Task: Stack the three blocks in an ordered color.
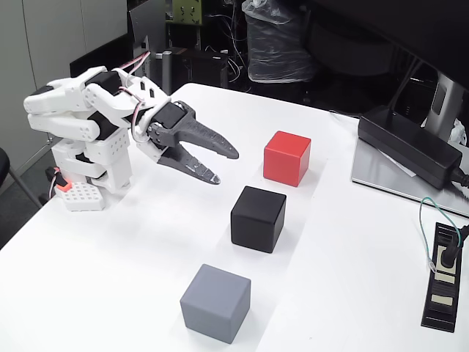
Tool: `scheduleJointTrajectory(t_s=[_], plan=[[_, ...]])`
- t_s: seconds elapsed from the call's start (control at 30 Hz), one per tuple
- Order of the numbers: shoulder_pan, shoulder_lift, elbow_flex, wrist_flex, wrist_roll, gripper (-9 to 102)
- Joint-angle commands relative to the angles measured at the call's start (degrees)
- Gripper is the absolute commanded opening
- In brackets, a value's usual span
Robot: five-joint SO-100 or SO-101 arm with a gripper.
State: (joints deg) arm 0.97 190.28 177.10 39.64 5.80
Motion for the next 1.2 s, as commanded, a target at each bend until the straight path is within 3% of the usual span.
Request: scheduleJointTrajectory(t_s=[0.0,0.2,0.7,1.17], plan=[[-0.1,0.1,-1.1,0.2,-0.8,32],[-0.1,-0.5,-5.6,0.6,-0.8,31],[-0.1,-0.6,-27.9,18.0,-0.8,31],[-0.2,-1.3,-35.9,24.5,-0.9,31]])
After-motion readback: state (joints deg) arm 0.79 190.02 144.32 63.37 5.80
